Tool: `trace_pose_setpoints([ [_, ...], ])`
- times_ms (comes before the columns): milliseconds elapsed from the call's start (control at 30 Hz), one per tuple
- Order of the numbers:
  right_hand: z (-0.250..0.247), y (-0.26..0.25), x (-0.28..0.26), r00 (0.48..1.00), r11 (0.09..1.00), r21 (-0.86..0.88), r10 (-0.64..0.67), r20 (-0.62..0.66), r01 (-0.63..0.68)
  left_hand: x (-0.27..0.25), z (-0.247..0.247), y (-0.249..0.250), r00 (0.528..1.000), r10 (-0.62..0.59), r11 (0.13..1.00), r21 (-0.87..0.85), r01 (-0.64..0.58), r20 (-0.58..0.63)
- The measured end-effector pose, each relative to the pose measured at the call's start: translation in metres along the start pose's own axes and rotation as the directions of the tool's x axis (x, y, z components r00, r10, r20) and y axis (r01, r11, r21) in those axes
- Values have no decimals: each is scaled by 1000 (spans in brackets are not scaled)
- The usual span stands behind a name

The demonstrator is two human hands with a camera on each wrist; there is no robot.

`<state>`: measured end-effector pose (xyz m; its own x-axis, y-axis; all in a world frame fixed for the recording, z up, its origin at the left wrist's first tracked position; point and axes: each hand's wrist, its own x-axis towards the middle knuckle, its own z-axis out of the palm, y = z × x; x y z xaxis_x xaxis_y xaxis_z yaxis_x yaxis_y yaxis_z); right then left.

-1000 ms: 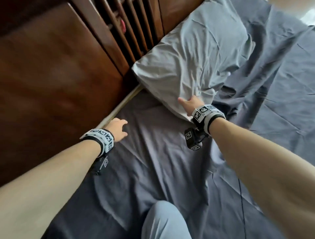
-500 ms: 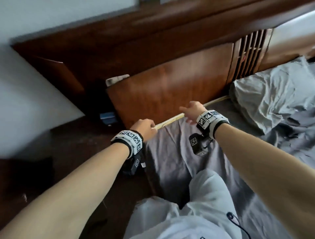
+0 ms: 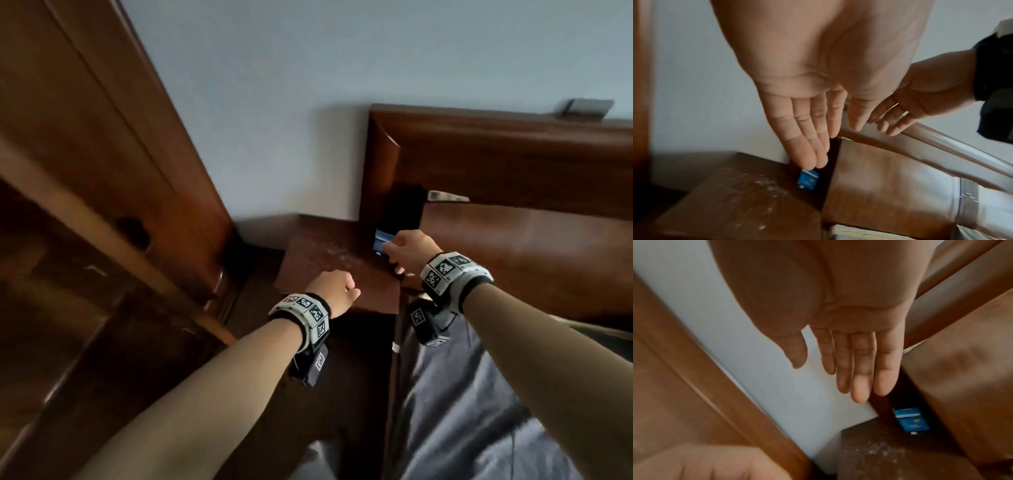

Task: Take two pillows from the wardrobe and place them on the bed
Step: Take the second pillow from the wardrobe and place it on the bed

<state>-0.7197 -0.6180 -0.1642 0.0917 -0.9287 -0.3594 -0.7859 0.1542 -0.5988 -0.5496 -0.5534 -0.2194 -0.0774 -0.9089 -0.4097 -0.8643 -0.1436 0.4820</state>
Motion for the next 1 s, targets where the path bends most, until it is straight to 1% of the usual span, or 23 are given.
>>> trace_pose_setpoints([
  [100, 41, -41, -32, 990, 990, -35, -132, 59, 134, -65, -7, -61, 992, -116, 990, -81, 112, -43],
  [133, 50, -46, -38, 987, 988, -35, -145, 63, 148, -79, -7, -71, 990, -131, 988, -88, 126, -53],
  [200, 86, -65, -66, 973, 978, -17, -204, 111, 207, -131, -5, -104, 974, -205, 975, -110, 194, -97],
  [233, 107, -74, -83, 960, 971, -14, -235, 152, 240, -159, -3, -121, 963, -246, 965, -121, 232, -111],
  [300, 149, -94, -119, 917, 950, -28, -293, 271, 312, -214, 3, -159, 938, -320, 945, -120, 305, -137],
  [333, 168, -105, -137, 894, 941, -39, -305, 327, 335, -241, 5, -178, 923, -349, 936, -111, 334, -161],
  [400, 202, -124, -172, 862, 935, -27, -315, 398, 354, -291, 4, -212, 889, -413, 910, -98, 402, -198],
  [500, 243, -162, -216, 803, 892, -53, -376, 463, 448, -361, -11, -254, 817, -498, 865, -104, 491, -290],
  [600, 275, -209, -251, 749, 839, -61, -446, 490, 540, -424, -33, -293, 747, -560, 820, -115, 560, -358],
  [667, 295, -245, -272, 720, 815, -42, -485, 496, 578, -463, -54, -316, 701, -598, 793, -161, 587, -390],
  [700, 304, -265, -282, 704, 803, -37, -497, 507, 594, -481, -64, -328, 669, -625, 773, -194, 604, -402],
  [767, 325, -305, -300, 671, 776, -40, -517, 531, 630, -514, -86, -351, 615, -658, 742, -235, 628, -435],
  [867, 358, -369, -321, 600, 729, 3, -566, 565, 684, -555, -116, -389, 527, -693, 702, -295, 648, -492],
  [967, 390, -435, -341, 567, 678, -2, -613, 550, 735, -586, -153, -435, 458, -722, 662, -323, 677, -520],
  [1000, 400, -458, -346, 550, 655, -8, -627, 551, 755, -596, -165, -452, 426, -727, 647, -332, 686, -538],
])
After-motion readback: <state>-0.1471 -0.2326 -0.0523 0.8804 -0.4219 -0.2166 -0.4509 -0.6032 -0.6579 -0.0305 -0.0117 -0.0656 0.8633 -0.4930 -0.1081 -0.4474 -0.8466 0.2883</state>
